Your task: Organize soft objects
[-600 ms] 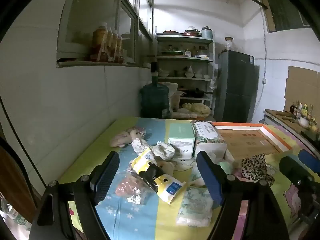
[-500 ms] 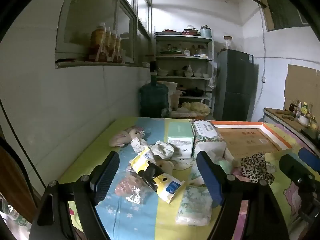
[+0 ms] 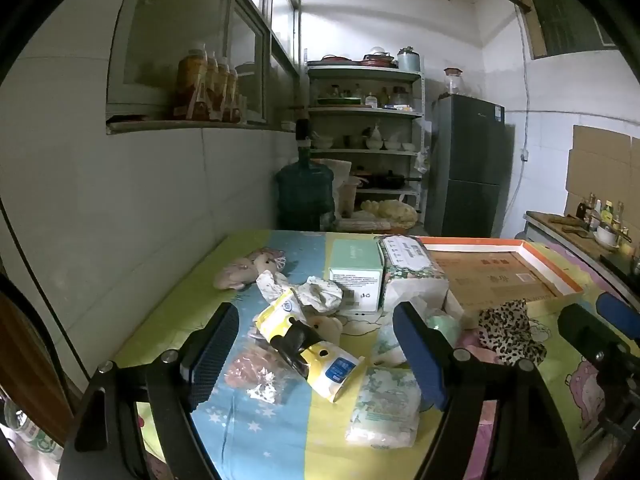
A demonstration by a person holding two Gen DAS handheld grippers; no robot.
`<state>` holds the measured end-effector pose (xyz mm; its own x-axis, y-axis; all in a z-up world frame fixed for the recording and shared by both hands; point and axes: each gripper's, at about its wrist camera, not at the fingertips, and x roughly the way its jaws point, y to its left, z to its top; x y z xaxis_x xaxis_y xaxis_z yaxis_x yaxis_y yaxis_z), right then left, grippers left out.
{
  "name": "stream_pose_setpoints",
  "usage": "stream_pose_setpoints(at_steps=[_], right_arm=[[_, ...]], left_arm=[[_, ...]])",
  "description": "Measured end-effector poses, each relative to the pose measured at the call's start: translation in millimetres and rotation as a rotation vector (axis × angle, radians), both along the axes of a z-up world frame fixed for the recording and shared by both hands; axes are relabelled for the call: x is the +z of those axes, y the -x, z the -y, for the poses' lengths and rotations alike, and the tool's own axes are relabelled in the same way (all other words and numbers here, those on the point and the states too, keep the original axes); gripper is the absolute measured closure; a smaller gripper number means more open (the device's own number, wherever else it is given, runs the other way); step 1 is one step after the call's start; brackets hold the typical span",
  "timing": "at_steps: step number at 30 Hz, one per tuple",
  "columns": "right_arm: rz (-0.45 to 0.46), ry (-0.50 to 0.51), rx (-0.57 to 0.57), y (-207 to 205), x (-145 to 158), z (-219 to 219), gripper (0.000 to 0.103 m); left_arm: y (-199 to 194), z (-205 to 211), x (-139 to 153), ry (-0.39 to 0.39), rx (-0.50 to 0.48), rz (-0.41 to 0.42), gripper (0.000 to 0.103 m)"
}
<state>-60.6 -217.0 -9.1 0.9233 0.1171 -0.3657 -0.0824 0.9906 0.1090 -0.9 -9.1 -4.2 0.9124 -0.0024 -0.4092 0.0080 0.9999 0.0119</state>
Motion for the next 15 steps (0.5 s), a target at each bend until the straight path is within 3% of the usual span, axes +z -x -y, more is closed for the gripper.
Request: stream_pose_setpoints(at_steps=[15], right_arm=[[-0.006, -0.003, 0.003, -0.4, -3.1, 0.2, 0.017]], left_arm=[[0.4, 1.6, -2.1, 0.000, -0.004, -0.004, 0.024]])
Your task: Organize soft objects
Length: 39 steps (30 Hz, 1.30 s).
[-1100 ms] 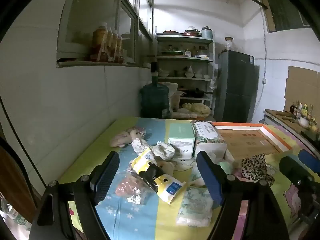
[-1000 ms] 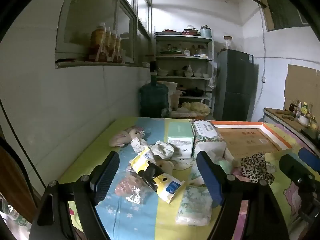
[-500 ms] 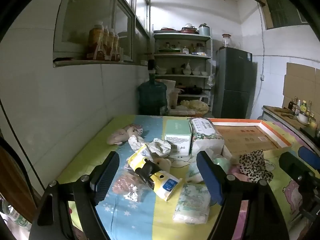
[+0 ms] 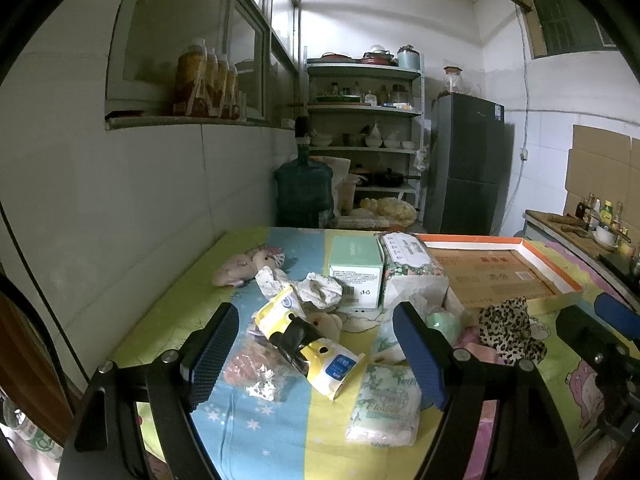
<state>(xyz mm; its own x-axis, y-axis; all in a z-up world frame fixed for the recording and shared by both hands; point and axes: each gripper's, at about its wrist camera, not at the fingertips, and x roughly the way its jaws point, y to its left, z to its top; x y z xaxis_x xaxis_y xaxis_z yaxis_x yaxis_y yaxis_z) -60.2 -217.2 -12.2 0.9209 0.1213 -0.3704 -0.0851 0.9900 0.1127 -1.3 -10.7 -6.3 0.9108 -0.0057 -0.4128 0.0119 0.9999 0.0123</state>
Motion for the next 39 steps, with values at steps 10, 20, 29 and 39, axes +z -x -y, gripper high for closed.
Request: stream_pose_setpoints(at_steps=[10, 20, 29, 39], right_arm=[[-0.002, 0.001, -0.001, -1.2, 0.0, -0.8, 0.017], [-0.005, 0.000, 0.001, -1.8, 0.3, -0.6, 0.017], [-0.006, 0.000, 0.000, -1.7, -0.1, -0.4, 0.017], [-0.008, 0.000, 0.000, -2.4, 0.4, -0.3, 0.017]], left_arm=[[-0.6, -0.7, -0.6, 0.001, -0.001, -0.003, 0.024], [-0.3, -0.2, -3.6, 0.002, -0.002, -0.004, 0.024], [-1.1, -0.5, -2.9, 0.003, -0.002, -0.006, 0.024], [-1.5, -0.9, -3.3, 0.005, 0.000, -0.009, 0.024]])
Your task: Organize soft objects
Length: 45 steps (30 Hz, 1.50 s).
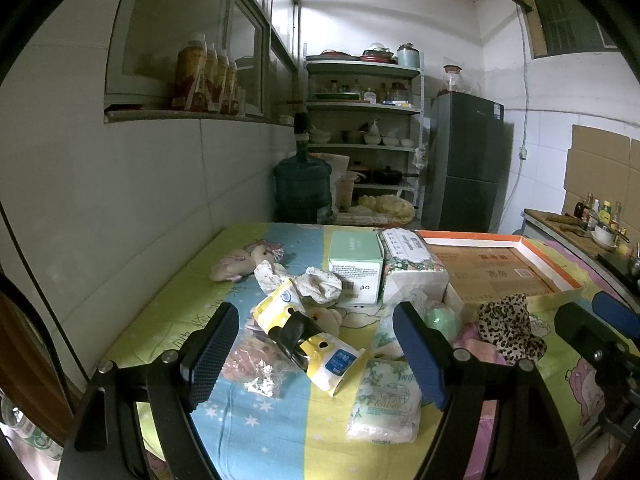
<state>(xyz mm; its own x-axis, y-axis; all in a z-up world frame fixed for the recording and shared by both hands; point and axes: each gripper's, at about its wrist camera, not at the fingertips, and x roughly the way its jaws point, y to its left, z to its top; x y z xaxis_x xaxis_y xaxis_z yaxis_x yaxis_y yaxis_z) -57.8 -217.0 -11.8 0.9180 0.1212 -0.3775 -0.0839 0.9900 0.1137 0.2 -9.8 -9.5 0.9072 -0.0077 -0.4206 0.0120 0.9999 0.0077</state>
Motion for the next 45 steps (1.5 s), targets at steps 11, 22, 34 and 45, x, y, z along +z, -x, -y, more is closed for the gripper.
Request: stream_pose_setpoints(at_steps=[11, 22, 34, 45], right_arm=[[-0.003, 0.002, 0.003, 1, -8, -6, 0.017], [-0.010, 0.003, 0.007, 4, -16, -14, 0.017], [-0.105, -0.033, 0.099, -16, -41, -34, 0.017], [-0.247, -0.054, 0.231, -51, -79, -77, 0.017]], left_arm=[[7, 5, -15, 0.001, -0.002, -0.006, 0.024], [7, 2, -19, 0.007, 0.003, -0.010, 0.024], [16, -43, -33, 0.063, 0.091, -0.002, 0.024], [3, -88, -56, 0.133, 0.084, -0.076, 0.024]])
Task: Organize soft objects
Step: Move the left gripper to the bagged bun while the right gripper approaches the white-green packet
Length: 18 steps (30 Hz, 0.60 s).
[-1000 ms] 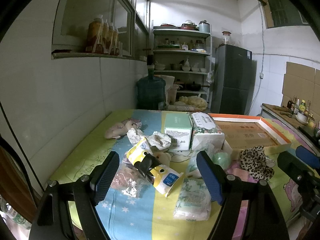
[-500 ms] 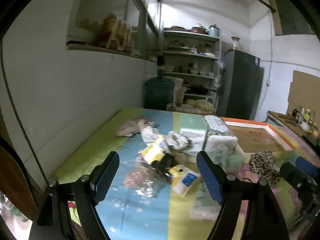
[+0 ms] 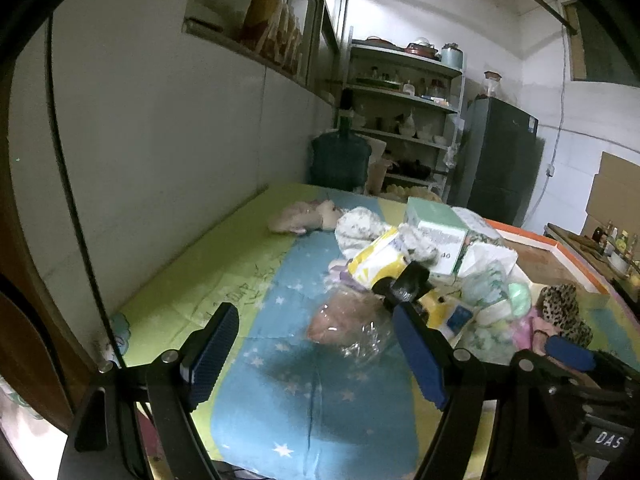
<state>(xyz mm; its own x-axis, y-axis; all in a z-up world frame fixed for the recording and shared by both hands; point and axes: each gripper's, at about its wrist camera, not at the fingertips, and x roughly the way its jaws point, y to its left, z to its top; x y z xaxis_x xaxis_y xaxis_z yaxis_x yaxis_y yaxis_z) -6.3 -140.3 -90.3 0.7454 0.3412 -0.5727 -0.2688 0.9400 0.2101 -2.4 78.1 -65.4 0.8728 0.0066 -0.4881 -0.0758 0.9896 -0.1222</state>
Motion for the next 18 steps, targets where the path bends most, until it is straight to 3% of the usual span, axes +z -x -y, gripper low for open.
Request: stream_pose_setpoints(at_steps=[11, 18], right_arm=[[-0.061, 0.021, 0.012, -23, -19, -12, 0.017], [-0.070, 0.050, 0.030, -34, -24, -24, 0.018]], left_arm=[[-43, -4, -26, 0.025, -0.055, -0.077, 0.024], [-55, -7, -36, 0.096, -0.127, -0.105, 0.022]])
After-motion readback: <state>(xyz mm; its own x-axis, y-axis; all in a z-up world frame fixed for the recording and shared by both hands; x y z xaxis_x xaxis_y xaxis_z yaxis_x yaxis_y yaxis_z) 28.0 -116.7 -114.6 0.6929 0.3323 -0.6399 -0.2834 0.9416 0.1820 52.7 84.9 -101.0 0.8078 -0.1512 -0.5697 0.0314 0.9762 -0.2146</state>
